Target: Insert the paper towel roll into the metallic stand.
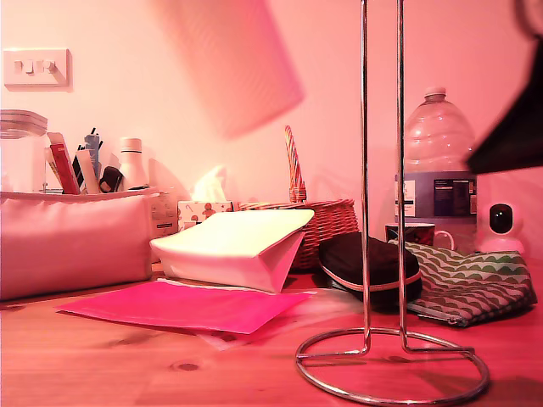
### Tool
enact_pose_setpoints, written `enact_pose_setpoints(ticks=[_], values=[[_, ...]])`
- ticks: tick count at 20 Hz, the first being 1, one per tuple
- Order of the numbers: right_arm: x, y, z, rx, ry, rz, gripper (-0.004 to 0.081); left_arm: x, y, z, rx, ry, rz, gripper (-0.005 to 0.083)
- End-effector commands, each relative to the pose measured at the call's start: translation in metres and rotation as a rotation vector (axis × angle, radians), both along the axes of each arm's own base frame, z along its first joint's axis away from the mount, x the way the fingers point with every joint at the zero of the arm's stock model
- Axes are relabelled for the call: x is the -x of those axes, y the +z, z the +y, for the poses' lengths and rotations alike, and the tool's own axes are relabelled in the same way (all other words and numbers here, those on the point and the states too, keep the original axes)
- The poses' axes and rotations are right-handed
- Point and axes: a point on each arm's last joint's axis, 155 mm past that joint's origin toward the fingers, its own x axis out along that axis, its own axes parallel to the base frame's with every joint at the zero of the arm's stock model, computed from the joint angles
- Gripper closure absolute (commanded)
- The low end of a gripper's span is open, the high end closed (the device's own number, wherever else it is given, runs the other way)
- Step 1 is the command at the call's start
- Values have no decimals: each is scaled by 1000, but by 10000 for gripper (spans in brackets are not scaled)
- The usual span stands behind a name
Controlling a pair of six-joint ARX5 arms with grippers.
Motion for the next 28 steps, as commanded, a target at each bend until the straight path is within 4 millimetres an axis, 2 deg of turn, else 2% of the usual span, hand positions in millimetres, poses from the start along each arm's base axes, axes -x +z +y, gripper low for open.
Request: enact_pose_setpoints(ticks=[1,8,10,13,19,28], values=[[-7,-7,2,18,2,-1,783,2,15,-6,45,-16,-24,798],[-39,-39,12,68,2,11,783,30,66,-24,207,-114,-59,798],[-42,-47,16,66,10,24,783,39,74,-29,239,-142,-52,798],[-41,-57,21,69,24,51,783,47,74,-36,256,-163,-22,798],[-39,-46,38,15,52,30,783,54,72,-41,256,-178,-6,798],[-36,-47,41,17,63,32,783,60,71,-43,305,-119,98,798]])
